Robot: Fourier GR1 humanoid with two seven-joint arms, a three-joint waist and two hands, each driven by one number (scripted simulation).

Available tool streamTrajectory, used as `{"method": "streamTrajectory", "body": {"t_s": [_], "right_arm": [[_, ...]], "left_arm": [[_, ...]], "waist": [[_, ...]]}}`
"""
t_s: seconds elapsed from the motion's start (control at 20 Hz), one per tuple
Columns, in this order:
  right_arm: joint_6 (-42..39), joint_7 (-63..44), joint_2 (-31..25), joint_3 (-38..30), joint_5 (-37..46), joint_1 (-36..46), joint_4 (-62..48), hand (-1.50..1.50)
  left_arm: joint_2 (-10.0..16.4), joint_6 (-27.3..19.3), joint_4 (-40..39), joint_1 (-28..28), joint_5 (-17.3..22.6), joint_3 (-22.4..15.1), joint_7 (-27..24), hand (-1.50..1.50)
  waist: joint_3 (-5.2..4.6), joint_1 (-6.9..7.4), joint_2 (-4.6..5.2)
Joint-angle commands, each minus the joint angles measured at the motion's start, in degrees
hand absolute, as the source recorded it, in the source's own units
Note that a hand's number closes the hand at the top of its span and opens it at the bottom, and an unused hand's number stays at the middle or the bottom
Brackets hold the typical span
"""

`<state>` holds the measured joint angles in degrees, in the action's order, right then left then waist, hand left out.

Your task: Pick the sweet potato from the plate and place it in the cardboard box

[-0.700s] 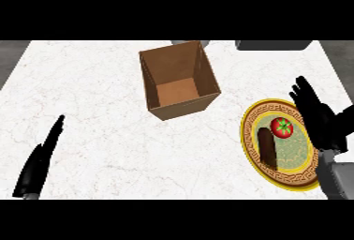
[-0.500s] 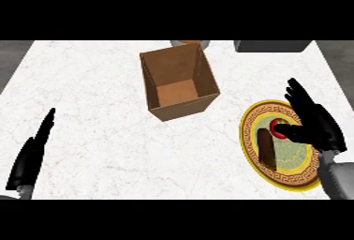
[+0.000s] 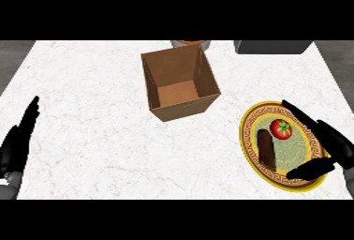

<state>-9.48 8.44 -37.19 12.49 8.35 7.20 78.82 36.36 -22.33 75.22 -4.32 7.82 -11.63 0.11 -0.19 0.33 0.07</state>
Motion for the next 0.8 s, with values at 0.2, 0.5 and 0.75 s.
{"method": "streamTrajectory", "body": {"t_s": [0.2, 0.5, 0.75], "right_arm": [[-5.0, 21.3, -4.0, -2.9, 3.7, 1.9, -10.0, -1.5], [-8.4, 12.5, -13.4, 4.9, 17.2, 6.5, -5.9, -1.5], [-18.6, 3.0, -11.5, 9.8, 21.1, 14.8, -4.7, -1.5]], "left_arm": [[-1.3, 1.1, 2.2, 1.0, -1.5, 0.9, 1.8, 0.0], [-1.4, 0.5, -0.6, -1.5, -2.6, 1.5, 1.4, 0.0], [-2.9, 1.8, -2.1, -3.5, -2.9, 1.6, 2.0, 0.0]], "waist": [[0.25, 0.25, -0.04], [0.09, 0.65, 0.0], [0.11, 0.6, 0.12]]}}
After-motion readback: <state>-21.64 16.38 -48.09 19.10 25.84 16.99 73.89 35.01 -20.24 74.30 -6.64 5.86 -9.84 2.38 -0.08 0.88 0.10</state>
